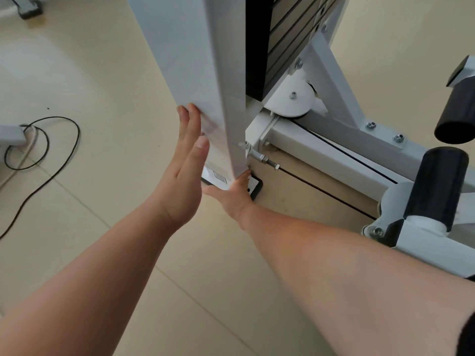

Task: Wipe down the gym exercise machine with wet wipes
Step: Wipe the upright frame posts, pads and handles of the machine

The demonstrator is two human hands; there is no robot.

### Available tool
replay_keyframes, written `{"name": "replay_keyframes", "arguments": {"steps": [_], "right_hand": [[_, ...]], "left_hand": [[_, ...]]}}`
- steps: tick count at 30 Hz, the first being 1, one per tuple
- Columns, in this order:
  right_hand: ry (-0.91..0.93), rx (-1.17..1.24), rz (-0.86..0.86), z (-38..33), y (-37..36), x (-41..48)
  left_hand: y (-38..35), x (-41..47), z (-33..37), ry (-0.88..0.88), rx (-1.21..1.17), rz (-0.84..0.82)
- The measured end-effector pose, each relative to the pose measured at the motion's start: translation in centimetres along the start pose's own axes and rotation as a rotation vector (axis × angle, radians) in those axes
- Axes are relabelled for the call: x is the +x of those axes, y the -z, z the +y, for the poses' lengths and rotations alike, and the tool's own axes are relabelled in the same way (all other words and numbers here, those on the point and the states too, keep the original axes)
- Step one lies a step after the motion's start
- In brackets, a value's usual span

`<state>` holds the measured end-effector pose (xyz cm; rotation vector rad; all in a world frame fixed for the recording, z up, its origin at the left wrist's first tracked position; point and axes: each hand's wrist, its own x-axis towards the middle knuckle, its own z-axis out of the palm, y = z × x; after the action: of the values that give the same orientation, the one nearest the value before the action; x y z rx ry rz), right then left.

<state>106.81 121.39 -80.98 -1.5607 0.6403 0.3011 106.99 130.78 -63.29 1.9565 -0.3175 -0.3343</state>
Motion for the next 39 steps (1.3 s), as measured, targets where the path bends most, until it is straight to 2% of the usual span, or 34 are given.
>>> {"name": "replay_keyframes", "arguments": {"steps": [2,5,8,10,13,15,20,24,28,31,39], "right_hand": [[0.058,-0.076,0.021,-0.8,0.7,-0.7],[0.245,-0.151,0.041,-1.4,-0.2,-3.0],[0.318,-0.128,0.061,-1.0,-1.8,-3.7],[0.214,-0.141,0.022,-0.5,-1.1,-2.5],[-0.064,-0.194,-0.131,0.0,1.1,-0.3],[-0.095,-0.157,-0.154,0.9,1.3,1.0],[0.102,-0.140,-0.032,-2.8,1.4,-3.8],[0.428,-0.118,0.077,-6.1,0.6,-6.4],[0.597,-0.287,0.164,-10.5,1.1,-10.3],[0.772,-0.324,0.245,-14.3,1.4,-13.6],[0.804,-0.432,0.204,-25.5,4.4,-22.7]], "left_hand": [[-0.5,0.1,0.0,-0.017,0.015,-0.002],[-0.4,0.4,-0.6,-0.030,0.011,-0.036],[-0.4,0.5,-0.9,-0.026,0.015,-0.048],[-0.6,0.5,-0.8,-0.026,0.036,-0.052],[-0.9,0.3,-0.3,0.004,0.097,-0.065],[-0.8,0.1,0.0,0.012,0.133,-0.073],[-0.2,-0.1,0.3,0.016,0.180,-0.053],[1.0,-0.5,1.4,0.038,0.202,-0.034],[3.5,-1.0,3.8,0.077,0.215,0.038],[5.4,-1.3,6.8,0.051,0.122,0.107],[9.9,-5.1,20.8,0.045,-0.200,0.290]]}}
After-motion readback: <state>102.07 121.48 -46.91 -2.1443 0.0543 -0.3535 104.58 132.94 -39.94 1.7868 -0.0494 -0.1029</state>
